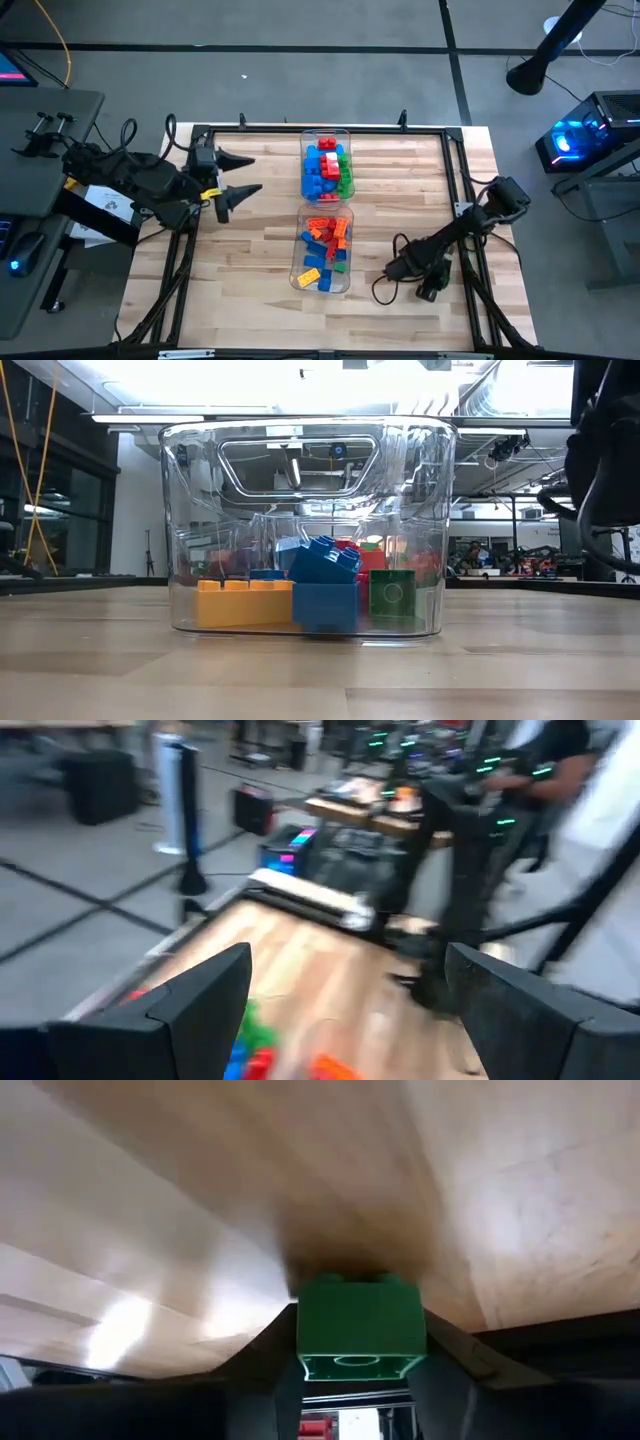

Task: Sort blocks by size
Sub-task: Put the small green game piece into the bottom transparent bin, then return to Home Position

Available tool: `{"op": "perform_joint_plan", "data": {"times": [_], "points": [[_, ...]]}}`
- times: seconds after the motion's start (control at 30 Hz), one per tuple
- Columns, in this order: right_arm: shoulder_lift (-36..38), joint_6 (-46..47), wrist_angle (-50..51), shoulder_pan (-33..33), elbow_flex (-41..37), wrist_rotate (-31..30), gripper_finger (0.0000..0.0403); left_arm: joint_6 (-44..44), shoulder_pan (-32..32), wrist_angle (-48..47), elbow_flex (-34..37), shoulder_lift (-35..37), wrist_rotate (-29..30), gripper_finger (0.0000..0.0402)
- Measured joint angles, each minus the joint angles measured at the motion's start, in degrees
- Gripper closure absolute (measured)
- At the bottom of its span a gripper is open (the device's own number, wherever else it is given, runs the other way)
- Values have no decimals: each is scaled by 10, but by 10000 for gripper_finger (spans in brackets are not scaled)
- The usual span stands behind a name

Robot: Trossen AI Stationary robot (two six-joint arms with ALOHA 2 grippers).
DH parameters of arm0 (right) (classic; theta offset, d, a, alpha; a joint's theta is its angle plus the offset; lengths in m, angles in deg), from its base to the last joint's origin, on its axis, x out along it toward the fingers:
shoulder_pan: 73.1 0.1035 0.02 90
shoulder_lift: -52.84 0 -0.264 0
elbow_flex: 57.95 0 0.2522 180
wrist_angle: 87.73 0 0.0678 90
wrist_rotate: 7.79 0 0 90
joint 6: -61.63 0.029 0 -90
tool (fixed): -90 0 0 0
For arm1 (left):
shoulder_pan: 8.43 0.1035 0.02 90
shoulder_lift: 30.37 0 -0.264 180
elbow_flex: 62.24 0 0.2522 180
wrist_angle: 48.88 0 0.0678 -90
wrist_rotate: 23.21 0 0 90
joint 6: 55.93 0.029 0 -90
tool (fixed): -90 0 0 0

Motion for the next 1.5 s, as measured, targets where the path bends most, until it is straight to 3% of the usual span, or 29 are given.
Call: {"op": "perform_joint_plan", "data": {"times": [0.13,0.23,0.3,0.4,0.53,0.63,0.8,1.0,1.1,1.37,1.5], "points": [[1,0,17,5,38,-6,271,-1,15,-50,0,0,60,83],[12,19,23,-3,104,-48,271,-24,47,-113,0,0,59,83],[19,27,0,-14,174,-106,271,-37,76,-128,15,1,35,83],[19,27,-35,-32,285,-240,271,-38,119,-71,81,21,-50,83],[20,25,-85,-57,403,-411,271,-50,144,121,216,55,-227,83],[18,18,-83,-76,445,-474,271,-92,138,266,319,74,-308,83],[10,39,-102,-110,448,-490,257,-156,121,379,436,114,-323,83],[2,41,-130,-148,448,-466,126,-152,119,404,485,187,-320,83],[9,43,-129,-165,448,-453,90,-128,120,404,488,224,-310,83],[15,39,-108,-187,450,-429,79,-107,120,388,520,297,-265,83],[15,41,-72,-187,450,-427,79,-119,120,452,592,339,-235,83]]}}
